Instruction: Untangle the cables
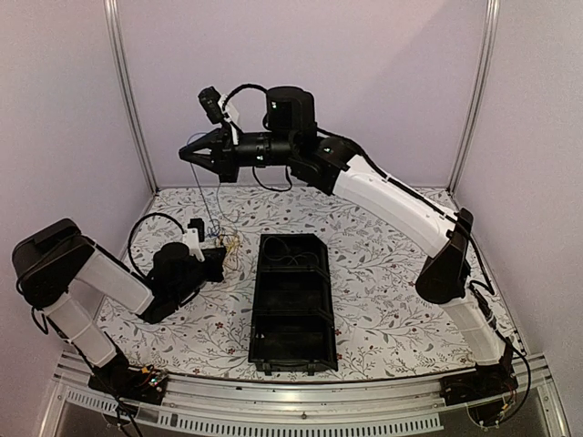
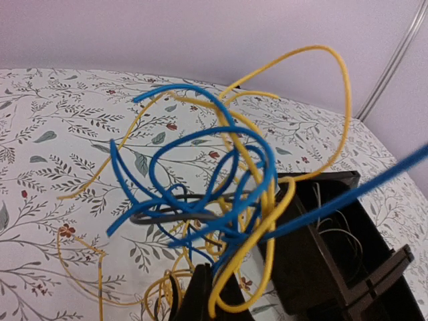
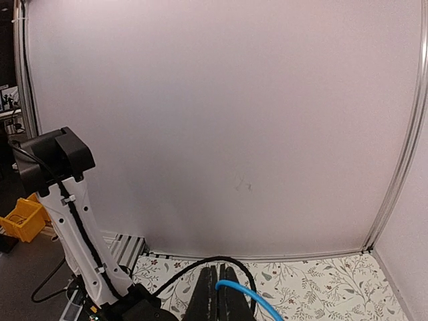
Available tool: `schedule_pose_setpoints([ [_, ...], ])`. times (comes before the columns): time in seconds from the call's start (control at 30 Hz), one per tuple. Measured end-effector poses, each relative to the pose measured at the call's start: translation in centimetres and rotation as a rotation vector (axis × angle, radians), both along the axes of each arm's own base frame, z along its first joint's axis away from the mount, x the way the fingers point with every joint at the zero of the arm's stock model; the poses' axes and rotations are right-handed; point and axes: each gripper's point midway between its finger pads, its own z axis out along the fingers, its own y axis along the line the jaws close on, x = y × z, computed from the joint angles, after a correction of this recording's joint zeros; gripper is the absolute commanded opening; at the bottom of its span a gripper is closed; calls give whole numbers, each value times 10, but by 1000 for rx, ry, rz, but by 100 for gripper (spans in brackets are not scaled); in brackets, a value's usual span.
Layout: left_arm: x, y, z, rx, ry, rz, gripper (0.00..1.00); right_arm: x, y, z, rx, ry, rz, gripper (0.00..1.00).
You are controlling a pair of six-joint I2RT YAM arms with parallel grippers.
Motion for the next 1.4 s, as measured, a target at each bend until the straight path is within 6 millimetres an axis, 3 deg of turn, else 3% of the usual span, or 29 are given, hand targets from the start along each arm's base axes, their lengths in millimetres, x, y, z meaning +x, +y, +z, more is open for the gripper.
schedule_pose_setpoints([
  [0.37,17,27,-8,-59,55,56,0,4,-65,133,232,-289,-185,0],
  [0.53,26,34,-11,-49,88,83,0,13,-98,181,336,-434,-317,0],
  [0.67,21,47,-36,15,181,119,0,7,-137,233,457,-568,-431,0],
  [0.83,18,69,-53,55,247,182,0,-23,-203,302,613,-735,-569,0],
  [0.97,15,73,-57,57,271,188,4,-36,-242,329,631,-783,-630,0],
  [1.07,12,70,-51,41,276,170,20,-21,-257,326,560,-755,-657,0],
  [1.17,9,66,-38,3,276,152,32,14,-253,295,411,-670,-668,0],
  [1.27,8,62,-22,-22,266,139,39,49,-230,240,236,-568,-635,0],
  [1.4,8,60,0,-39,246,130,46,75,-189,136,-29,-409,-514,0],
])
